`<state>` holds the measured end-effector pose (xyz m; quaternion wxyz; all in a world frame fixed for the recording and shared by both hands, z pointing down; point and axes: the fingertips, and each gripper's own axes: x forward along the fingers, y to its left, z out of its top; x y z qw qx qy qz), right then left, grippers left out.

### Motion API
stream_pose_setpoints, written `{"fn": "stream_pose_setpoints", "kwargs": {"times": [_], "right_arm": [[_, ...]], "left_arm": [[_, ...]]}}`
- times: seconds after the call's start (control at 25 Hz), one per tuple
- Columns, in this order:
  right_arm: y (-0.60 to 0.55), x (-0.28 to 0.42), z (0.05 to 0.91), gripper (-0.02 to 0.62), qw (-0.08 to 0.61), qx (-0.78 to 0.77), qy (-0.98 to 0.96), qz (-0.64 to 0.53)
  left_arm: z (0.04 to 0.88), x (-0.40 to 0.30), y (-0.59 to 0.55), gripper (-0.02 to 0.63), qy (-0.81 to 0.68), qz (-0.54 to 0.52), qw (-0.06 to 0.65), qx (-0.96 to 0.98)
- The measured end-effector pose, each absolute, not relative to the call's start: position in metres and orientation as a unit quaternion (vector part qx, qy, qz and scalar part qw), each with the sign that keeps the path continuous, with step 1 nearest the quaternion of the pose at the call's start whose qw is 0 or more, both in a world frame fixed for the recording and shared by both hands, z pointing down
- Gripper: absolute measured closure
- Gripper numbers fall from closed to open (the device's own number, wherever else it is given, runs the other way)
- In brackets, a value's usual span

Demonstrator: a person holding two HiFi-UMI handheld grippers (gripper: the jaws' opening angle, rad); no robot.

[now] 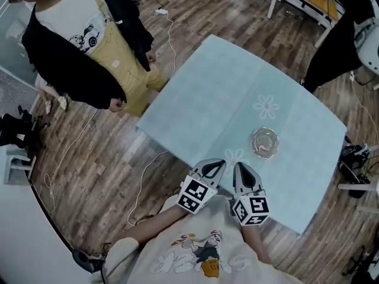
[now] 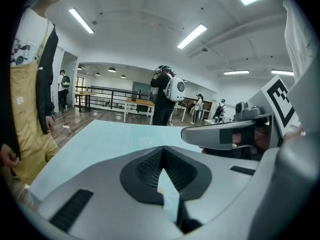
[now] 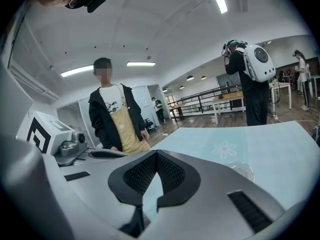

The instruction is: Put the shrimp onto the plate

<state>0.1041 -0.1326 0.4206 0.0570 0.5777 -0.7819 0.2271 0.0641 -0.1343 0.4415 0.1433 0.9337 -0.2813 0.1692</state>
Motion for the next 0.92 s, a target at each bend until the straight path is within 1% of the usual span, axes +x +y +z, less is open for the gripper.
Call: {"fn": "stream_pose_setpoints", "kwargs": {"times": [0.28,0.6,0.92], "right_arm": [[-0.129,0.085,0.423,0.572,0.063,0.581,-0.780,0.223],[-0.132,0.071,0.425,0.572,0.059,0.589,-0.775,0.224],[-0.126,0.059,0.433,0.572,0.056,0.598,-0.760,0.249]], "left_arm": [[0.440,0.042,-0.140,0.598,-0.295,0.146,0.133,0.935],[0.442,0.028,-0.144,0.598,-0.291,0.144,0.127,0.937],[0.448,0.016,-0.131,0.598,-0.266,0.156,0.135,0.942]]}}
